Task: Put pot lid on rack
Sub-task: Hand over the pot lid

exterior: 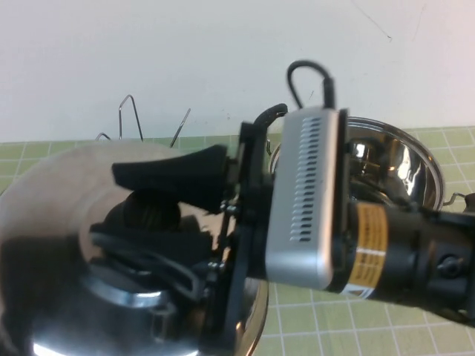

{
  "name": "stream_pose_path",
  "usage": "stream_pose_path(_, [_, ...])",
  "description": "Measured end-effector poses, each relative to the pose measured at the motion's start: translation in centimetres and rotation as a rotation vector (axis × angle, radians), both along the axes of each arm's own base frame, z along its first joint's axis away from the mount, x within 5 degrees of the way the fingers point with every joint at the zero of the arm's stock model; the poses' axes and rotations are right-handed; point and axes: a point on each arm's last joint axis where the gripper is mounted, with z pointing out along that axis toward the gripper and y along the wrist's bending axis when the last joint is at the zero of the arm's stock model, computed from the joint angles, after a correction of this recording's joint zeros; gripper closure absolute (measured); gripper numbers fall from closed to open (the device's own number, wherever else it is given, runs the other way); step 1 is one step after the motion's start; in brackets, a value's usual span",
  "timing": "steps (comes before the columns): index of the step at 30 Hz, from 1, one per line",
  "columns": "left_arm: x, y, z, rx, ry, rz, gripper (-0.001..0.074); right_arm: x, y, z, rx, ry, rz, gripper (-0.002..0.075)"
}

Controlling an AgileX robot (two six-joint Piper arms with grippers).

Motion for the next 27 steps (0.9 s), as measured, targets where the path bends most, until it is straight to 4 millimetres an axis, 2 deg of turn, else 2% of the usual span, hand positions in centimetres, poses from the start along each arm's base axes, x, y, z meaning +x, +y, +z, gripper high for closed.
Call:
stream_pose_path(4, [-0.2, -0.4, -0.1, 0.036, -0.009, -0.039, 0.0099, -0.1, 1.0, -0.9, 0.046, 0.010, 0.055, 0.0388])
stream_pose_path(7, [-0.3, -0.6, -0.3, 0.056, 0.005, -0.059, 0.0211, -0.2, 1.2, -0.8, 0.068, -0.005, 0.075, 0.0388])
stream_pose_path(10, [-0.3, -0.7, -0.4, 0.065, 0.007, -0.071, 0.0402, -0.1, 1.3, -0.3, 0.083, -0.015, 0.073, 0.0388])
stream_pose_path(12, [-0.4, -0.8, -0.4, 0.078, 0.005, -0.079, 0.0569, -0.1, 1.4, -0.1, 0.087, -0.019, 0.073, 0.0388])
stream_pose_path(13, [-0.4, -0.9, -0.4, 0.074, 0.003, -0.090, 0.0608, -0.1, 1.4, -0.2, 0.084, -0.021, 0.075, 0.0388])
stream_pose_path(16, [-0.8, -1.0, 0.0, 0.067, -0.024, -0.121, 0.0664, -0.1, 1.4, -0.3, 0.071, -0.015, 0.084, 0.0391])
stream_pose_path(24, [-1.3, -1.3, 0.6, 0.091, -0.069, -0.153, 0.0697, -0.5, 1.4, -0.3, 0.074, -0.036, 0.118, 0.0387])
stream_pose_path(25, [-1.5, -1.4, 0.9, 0.121, -0.079, -0.148, 0.0703, -0.5, 1.4, -0.1, 0.087, -0.039, 0.126, 0.0366])
stream_pose_path(27, [-1.5, -1.5, 1.1, 0.218, -0.090, -0.103, 0.0708, -0.8, 1.3, 0.3, 0.125, -0.049, 0.149, 0.0267])
